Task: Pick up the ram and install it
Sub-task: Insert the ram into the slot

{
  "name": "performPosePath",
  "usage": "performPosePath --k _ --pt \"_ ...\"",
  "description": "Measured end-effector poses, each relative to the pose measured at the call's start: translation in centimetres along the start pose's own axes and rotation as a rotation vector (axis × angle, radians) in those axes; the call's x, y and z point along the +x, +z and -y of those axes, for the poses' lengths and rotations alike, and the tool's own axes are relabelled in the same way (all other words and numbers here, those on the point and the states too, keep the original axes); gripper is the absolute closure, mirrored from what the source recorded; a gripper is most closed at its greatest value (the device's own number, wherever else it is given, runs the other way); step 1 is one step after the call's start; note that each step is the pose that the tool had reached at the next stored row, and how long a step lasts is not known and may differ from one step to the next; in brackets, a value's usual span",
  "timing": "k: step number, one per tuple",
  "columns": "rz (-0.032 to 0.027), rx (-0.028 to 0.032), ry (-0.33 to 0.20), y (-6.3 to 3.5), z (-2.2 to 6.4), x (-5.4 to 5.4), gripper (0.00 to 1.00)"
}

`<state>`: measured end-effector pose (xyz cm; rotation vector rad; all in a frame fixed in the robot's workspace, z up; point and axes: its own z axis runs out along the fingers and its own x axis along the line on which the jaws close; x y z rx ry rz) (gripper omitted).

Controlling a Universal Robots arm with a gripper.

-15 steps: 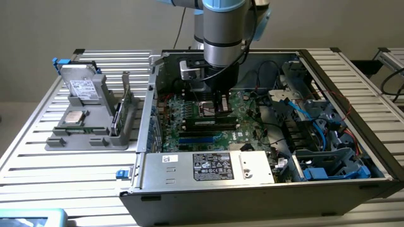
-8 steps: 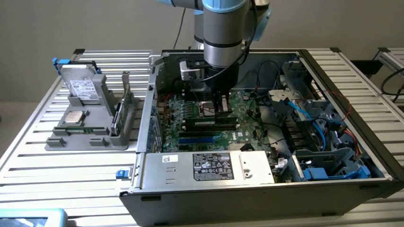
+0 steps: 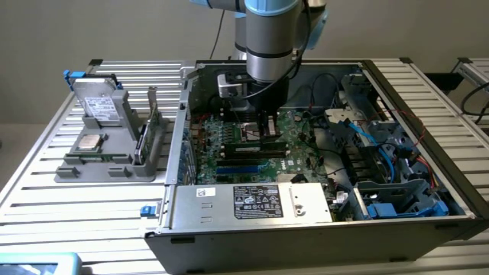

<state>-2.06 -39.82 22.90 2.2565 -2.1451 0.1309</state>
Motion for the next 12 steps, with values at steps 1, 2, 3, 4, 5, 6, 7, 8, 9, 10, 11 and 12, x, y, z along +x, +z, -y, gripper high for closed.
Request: performPosePath --k 1,2,3,4,5,6,7,8,9,10,11,12 --pt "0.0000 -0.0001 0.000 0.00 0.00 0.00 0.86" --pt "0.0001 -0.0001 0.001 0.00 0.00 0.00 0.86" --pt "0.0003 0.0000 0.001 0.01 -0.01 0.00 0.86" --pt "0.0003 -0.0001 0.002 0.01 -0.02 0.00 0.86" --pt "0.0004 0.0000 0.002 0.02 -0.02 0.00 0.86" --pt "0.0005 0.0000 0.002 0.03 -0.02 0.00 0.86" --pt "0.0007 0.0001 0.002 0.04 -0.03 -0.01 0.86" --pt "0.0008 0.0002 0.002 0.06 -0.03 -0.01 0.86" --pt "0.0009 0.0003 0.002 0.07 -0.03 -0.01 0.86" --pt "0.0009 0.0004 0.003 0.08 -0.05 -0.02 0.86" --pt "0.0010 0.0004 0.003 0.09 -0.05 -0.02 0.86" --pt "0.0009 0.0004 0.004 0.10 -0.05 -0.02 0.86"
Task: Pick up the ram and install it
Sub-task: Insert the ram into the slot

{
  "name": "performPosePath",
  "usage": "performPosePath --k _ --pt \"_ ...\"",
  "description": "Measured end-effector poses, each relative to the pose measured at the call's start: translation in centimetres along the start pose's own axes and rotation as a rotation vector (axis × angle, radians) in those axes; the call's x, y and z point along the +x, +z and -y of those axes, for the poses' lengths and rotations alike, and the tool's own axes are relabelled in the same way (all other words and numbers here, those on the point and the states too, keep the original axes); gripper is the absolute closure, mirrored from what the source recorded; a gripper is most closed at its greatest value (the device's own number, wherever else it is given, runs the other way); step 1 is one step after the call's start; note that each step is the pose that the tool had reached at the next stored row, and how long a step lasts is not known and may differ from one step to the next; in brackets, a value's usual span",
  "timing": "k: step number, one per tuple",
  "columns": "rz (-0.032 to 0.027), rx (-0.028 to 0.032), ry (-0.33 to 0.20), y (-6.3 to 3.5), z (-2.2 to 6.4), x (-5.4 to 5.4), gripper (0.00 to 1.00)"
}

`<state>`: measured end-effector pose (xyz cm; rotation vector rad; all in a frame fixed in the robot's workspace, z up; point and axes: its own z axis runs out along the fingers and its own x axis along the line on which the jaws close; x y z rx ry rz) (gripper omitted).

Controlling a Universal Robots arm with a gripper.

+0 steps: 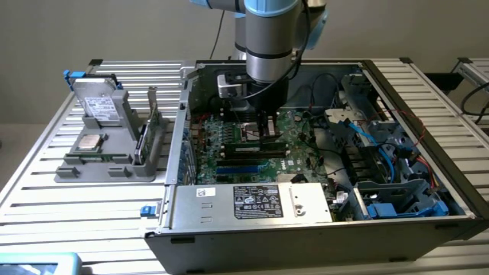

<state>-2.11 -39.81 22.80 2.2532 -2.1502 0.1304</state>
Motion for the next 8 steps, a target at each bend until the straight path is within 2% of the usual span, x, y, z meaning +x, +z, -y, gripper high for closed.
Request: performPosePath --k 8 --pt "0.0003 -0.0003 0.005 0.03 0.00 -0.01 0.86"
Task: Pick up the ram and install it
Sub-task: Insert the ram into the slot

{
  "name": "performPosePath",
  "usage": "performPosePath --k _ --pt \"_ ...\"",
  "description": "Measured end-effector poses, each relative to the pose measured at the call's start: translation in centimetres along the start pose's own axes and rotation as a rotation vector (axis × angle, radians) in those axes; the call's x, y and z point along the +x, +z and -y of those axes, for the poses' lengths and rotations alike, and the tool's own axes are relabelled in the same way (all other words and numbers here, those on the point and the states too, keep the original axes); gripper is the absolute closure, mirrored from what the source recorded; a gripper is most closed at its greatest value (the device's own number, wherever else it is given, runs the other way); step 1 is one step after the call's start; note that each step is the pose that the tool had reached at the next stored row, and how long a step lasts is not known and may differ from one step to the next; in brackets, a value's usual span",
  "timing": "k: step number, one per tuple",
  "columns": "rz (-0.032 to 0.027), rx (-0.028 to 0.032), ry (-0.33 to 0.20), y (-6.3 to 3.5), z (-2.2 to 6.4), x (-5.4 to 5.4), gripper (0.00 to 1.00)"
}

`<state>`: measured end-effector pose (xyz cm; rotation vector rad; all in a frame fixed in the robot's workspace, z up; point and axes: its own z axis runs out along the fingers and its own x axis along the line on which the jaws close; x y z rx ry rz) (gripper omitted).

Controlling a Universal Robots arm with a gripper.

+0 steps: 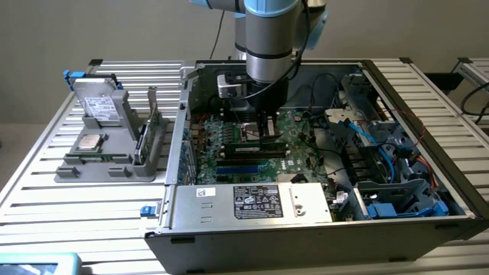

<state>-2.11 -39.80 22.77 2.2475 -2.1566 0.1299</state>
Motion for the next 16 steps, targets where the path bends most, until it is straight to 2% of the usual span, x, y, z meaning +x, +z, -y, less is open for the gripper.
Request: performPosePath --k 16 --pt "0.0006 0.0011 0.001 0.16 -0.01 0.01 0.86"
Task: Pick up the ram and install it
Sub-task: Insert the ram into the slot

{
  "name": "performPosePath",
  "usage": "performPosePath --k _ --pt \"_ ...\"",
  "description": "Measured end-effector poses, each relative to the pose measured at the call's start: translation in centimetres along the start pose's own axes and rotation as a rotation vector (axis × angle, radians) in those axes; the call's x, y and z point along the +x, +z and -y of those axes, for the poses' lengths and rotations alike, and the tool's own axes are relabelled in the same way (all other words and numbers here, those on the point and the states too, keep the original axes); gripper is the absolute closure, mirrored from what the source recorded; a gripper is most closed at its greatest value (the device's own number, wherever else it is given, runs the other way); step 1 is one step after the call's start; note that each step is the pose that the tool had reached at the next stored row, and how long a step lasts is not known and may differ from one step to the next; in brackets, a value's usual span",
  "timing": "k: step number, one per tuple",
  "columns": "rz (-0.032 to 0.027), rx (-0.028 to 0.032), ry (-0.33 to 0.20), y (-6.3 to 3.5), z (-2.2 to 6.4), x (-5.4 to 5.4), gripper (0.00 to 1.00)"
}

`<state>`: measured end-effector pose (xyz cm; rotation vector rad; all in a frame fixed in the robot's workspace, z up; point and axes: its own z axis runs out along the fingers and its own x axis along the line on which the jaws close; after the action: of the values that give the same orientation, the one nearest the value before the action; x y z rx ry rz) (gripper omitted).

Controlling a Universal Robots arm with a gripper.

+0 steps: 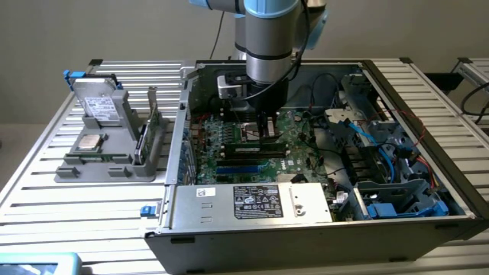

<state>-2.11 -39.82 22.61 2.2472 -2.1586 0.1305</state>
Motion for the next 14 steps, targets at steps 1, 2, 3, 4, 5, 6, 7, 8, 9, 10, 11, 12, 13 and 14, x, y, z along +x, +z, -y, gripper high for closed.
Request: performPosePath --k 1,2,3,4,5,6,7,8,9,10,11,12,13,14 --pt "0.0000 0.0000 0.000 -0.05 0.00 0.00 0.86" --pt "0.0000 0.0000 0.000 -0.11 0.00 0.01 0.86" --pt "-0.0002 -0.0001 0.000 -0.18 0.01 0.02 0.86" --pt "0.0000 0.0000 0.000 -0.19 0.01 0.02 0.86" --pt "0.0000 0.0001 0.000 -0.19 0.01 0.02 0.86" --pt "0.0000 0.0000 0.000 -0.19 0.00 0.02 0.86" --pt "-0.0001 0.0000 0.000 -0.20 0.01 0.05 0.86" --pt "-0.0002 0.0000 -0.001 -0.20 0.01 0.08 0.86" --pt "-0.0002 0.0000 -0.001 -0.19 0.01 0.14 0.86" --pt "-0.0001 0.0001 -0.001 -0.19 0.01 0.19 0.86" --pt "-0.0002 0.0005 -0.001 -0.19 0.00 0.20 0.86" --pt "-0.0001 0.0012 -0.001 -0.18 0.01 0.20 0.86" --pt "-0.0001 0.0021 -0.001 -0.18 0.01 0.20 0.86" --pt "-0.0001 0.0030 -0.001 -0.18 0.01 0.19 0.86"
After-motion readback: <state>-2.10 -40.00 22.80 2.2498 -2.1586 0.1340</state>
